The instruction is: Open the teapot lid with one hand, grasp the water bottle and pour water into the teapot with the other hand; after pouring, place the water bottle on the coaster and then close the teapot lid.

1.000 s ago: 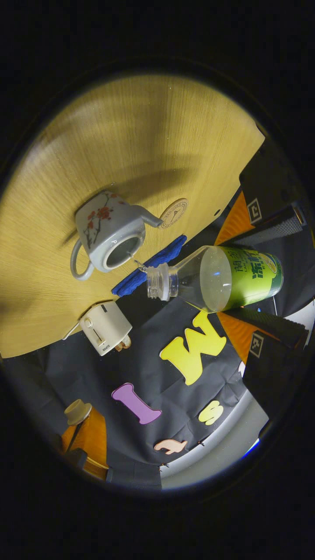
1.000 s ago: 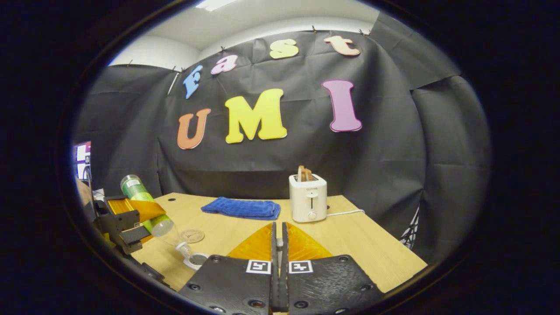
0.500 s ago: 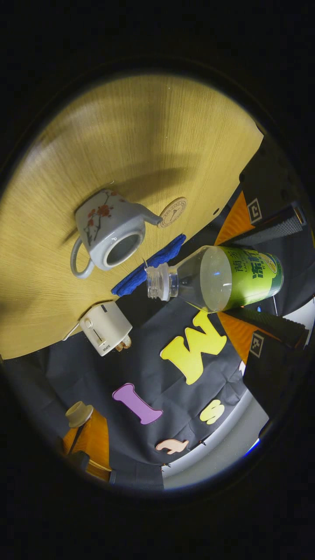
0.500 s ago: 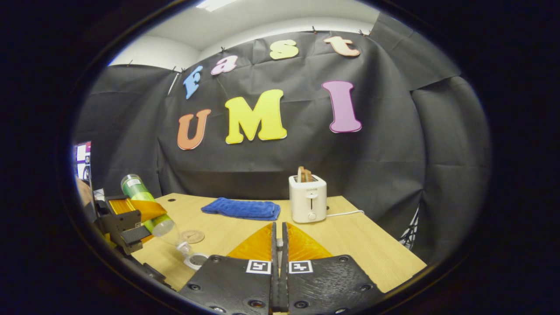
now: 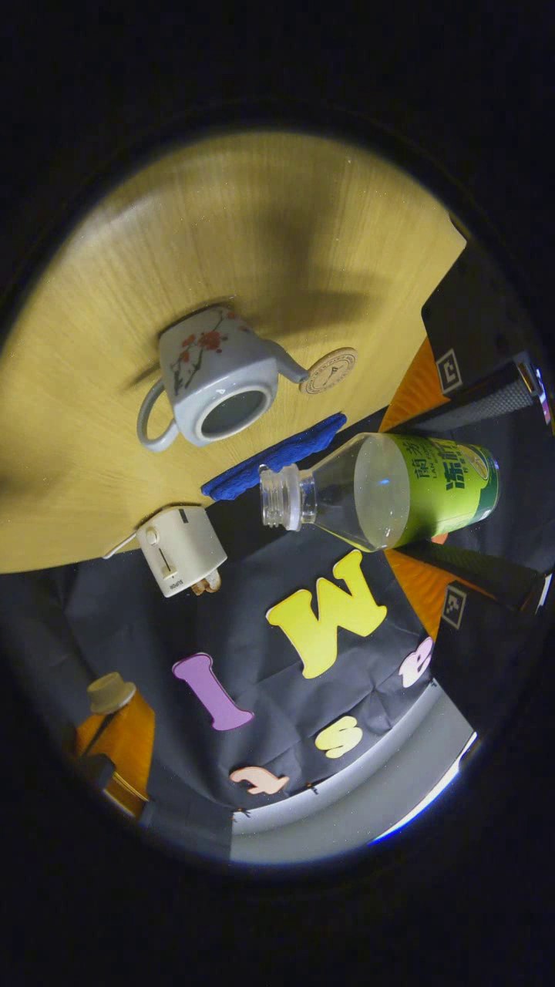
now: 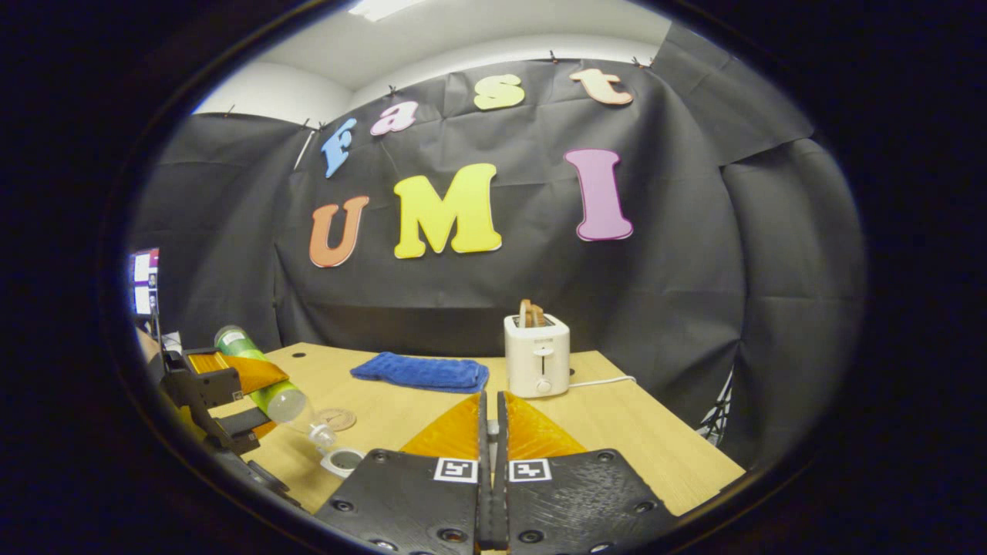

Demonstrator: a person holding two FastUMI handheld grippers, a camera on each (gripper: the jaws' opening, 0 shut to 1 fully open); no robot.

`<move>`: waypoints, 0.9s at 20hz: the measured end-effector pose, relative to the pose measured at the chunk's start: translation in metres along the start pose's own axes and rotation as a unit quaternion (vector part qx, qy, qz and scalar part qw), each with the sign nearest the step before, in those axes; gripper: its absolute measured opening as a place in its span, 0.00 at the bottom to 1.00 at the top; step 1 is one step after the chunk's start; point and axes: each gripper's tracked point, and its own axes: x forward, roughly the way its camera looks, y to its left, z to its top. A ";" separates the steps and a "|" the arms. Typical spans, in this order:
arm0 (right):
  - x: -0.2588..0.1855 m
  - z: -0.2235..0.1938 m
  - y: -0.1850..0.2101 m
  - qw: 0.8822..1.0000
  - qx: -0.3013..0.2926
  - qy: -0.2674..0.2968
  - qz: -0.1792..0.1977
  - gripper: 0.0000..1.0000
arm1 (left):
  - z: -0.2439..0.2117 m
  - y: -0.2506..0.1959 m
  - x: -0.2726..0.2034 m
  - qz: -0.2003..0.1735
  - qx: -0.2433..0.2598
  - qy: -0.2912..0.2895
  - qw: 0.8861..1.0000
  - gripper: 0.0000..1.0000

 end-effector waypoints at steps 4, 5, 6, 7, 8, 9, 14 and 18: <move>-0.007 0.013 -0.018 1.000 0.008 -0.015 -0.018 0.00 | 0.004 -0.011 0.003 -0.022 -0.108 -0.018 0.994 0.75; -0.010 0.017 -0.024 0.999 0.008 -0.021 -0.025 0.00 | 0.004 -0.010 0.005 -0.022 -0.139 -0.021 0.990 0.74; -0.012 0.021 -0.028 0.999 0.008 -0.027 -0.031 0.00 | 0.003 -0.010 0.009 -0.026 -0.177 -0.022 0.984 0.74; -0.015 0.025 -0.031 0.999 0.007 -0.033 -0.035 0.00 | -0.001 -0.010 0.012 -0.030 -0.218 -0.022 0.975 0.74; -0.018 0.027 -0.033 0.999 0.005 -0.037 -0.037 0.00 | -0.005 -0.010 0.015 -0.034 -0.261 -0.018 0.965 0.74; -0.020 0.031 -0.033 0.998 0.004 -0.042 -0.037 0.00 | -0.008 -0.008 0.017 -0.038 -0.304 -0.014 0.952 0.74; -0.018 0.028 -0.027 0.999 0.003 -0.040 -0.029 0.00 | -0.030 0.005 0.042 -0.047 -0.539 -0.002 0.841 0.74; -0.015 0.024 -0.020 0.999 0.005 -0.034 -0.020 0.00 | -0.047 0.034 0.085 -0.034 -0.716 -0.037 0.697 0.75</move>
